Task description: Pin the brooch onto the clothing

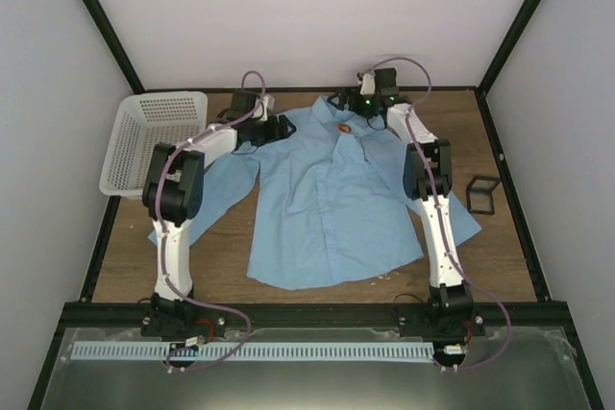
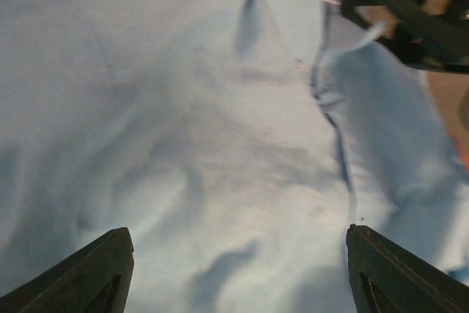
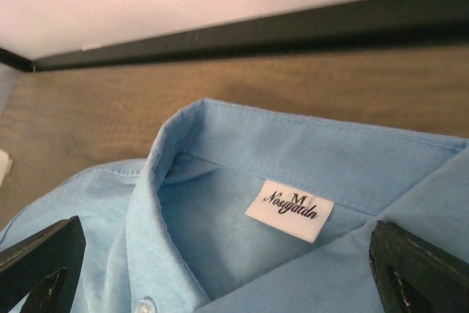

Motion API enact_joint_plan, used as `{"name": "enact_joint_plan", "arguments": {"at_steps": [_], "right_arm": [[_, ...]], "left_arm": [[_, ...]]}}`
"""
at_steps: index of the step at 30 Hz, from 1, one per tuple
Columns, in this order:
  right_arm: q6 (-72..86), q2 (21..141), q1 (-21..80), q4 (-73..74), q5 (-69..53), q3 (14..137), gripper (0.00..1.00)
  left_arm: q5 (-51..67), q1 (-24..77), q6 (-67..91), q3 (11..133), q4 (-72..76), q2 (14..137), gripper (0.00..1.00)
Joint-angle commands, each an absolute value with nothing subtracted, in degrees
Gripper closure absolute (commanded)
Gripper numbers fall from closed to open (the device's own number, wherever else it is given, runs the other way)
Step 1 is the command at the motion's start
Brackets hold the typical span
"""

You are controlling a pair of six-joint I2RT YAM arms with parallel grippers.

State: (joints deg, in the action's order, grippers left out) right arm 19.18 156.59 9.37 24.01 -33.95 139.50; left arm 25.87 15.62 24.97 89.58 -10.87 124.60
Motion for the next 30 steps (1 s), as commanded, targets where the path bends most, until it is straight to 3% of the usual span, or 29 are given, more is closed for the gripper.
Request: {"name": "enact_joint_plan", "arguments": {"at_steps": [1,6,11,16,20,27,30], "right_arm": [[20.95,160.18,7.19,12.89,-31.03,143.61,0.0],[15.65,154.95,7.91,9.22,-28.44,148.73,0.0],[15.09,142.97,7.54,17.83,-22.96,144.5,0.0],[19.81,126.44,7.04,21.71,-24.99,123.92,0.0],[21.45,117.71,6.7,22.8,-28.54,110.56,0.0],[24.06,112.6,5.79,15.75,-34.81,90.49,0.0],[25.08,114.26,4.38,13.2,-37.27,86.24,0.0]], "left_arm": [[31.19,15.69,24.11,90.6,-8.49,118.74,0.2],[35.07,15.95,26.55,94.42,-5.5,121.77,0.19],[38.82,16.77,33.13,99.15,0.84,128.47,0.2],[37.87,17.86,37.92,110.96,-2.39,136.59,0.22],[36.0,19.02,43.87,112.9,1.89,140.57,0.26],[28.6,18.36,49.82,119.11,-5.22,145.72,0.27],[30.19,16.79,54.89,117.98,-4.31,147.45,0.32]]}}
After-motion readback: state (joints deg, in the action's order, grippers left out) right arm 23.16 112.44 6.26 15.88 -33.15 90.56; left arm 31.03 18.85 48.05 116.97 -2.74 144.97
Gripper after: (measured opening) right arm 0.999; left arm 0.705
